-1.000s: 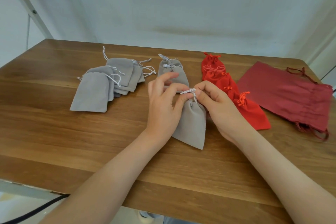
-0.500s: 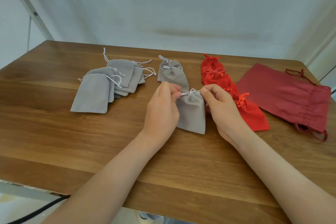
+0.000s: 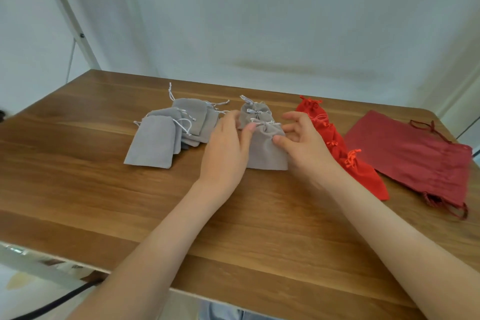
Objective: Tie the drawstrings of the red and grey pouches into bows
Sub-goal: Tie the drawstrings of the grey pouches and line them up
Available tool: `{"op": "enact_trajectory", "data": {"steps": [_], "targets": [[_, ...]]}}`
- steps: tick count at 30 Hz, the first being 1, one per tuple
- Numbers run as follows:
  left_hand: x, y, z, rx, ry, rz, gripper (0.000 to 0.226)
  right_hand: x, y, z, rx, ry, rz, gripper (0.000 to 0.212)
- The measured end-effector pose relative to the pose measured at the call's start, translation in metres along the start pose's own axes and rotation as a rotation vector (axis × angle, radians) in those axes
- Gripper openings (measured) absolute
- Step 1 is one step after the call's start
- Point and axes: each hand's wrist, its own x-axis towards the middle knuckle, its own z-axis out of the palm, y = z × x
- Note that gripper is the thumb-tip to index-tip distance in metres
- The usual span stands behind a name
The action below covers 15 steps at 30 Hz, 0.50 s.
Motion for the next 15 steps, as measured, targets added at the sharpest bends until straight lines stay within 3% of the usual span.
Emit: {"op": "enact_trajectory", "data": {"steps": [4,7,12,15], "targets": [[0.008,-0.023,-0.031,0.297,0.088,-0.012,0.038,0.02,0.002,0.004,-0.077,-0.002,0.003,0.039],[0.009,-0.05,-0.054,0.555,0.084,-0.131,0.042,0.029,0.008,0.011,-0.18,0.023,0.009,0.042],[0.01,-0.077,-0.078,0.654,0.034,-0.46,0.047,0.04,0.027,0.025,-0.589,0.234,-0.223,0.038],[0.014,-0.09,-0.085,0.646,-0.04,-0.558,0.06,0.039,0.034,0.033,-0.822,0.172,-0.303,0.025]]}}
